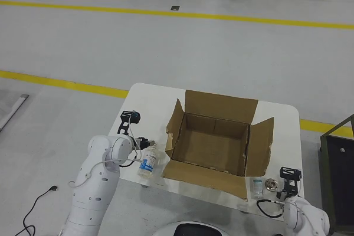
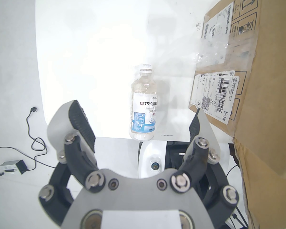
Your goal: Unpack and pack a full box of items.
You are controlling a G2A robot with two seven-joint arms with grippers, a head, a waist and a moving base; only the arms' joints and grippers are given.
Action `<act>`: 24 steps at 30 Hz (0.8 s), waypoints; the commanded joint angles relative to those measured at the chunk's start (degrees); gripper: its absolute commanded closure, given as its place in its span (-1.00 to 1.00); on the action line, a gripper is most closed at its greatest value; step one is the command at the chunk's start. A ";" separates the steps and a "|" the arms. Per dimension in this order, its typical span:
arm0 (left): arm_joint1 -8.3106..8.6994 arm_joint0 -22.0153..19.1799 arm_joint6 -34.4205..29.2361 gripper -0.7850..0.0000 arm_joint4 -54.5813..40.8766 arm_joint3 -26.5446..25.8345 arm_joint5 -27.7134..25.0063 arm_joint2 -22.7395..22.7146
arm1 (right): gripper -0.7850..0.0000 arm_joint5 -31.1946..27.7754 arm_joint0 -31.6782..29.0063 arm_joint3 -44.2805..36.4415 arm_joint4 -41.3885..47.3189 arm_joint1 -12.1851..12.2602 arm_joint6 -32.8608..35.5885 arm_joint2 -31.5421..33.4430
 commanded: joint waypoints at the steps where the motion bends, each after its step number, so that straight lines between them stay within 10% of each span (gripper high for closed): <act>1: 0.00 0.00 0.00 -1.00 0.00 0.00 0.00 0.00 | 0.47 -0.19 0.18 0.10 0.04 0.12 0.19 -0.17; 9: 0.00 0.00 0.00 -1.00 0.00 0.00 0.00 0.00 | 0.04 -0.10 0.12 -1.06 1.28 0.52 0.67 -0.22; 14: 0.00 0.00 0.00 -1.00 0.00 0.00 0.00 0.00 | 0.25 0.10 -1.69 -9.50 8.67 0.50 -1.72 1.36; 17: 0.00 0.00 0.00 -1.00 0.00 0.00 0.00 0.00 | 1.00 0.93 -5.21 -19.06 17.50 0.15 -8.84 3.51; 24: 0.00 0.00 0.00 -1.00 0.00 0.00 0.00 0.00 | 1.00 1.06 -14.58 -31.57 36.44 -1.26 -34.59 6.09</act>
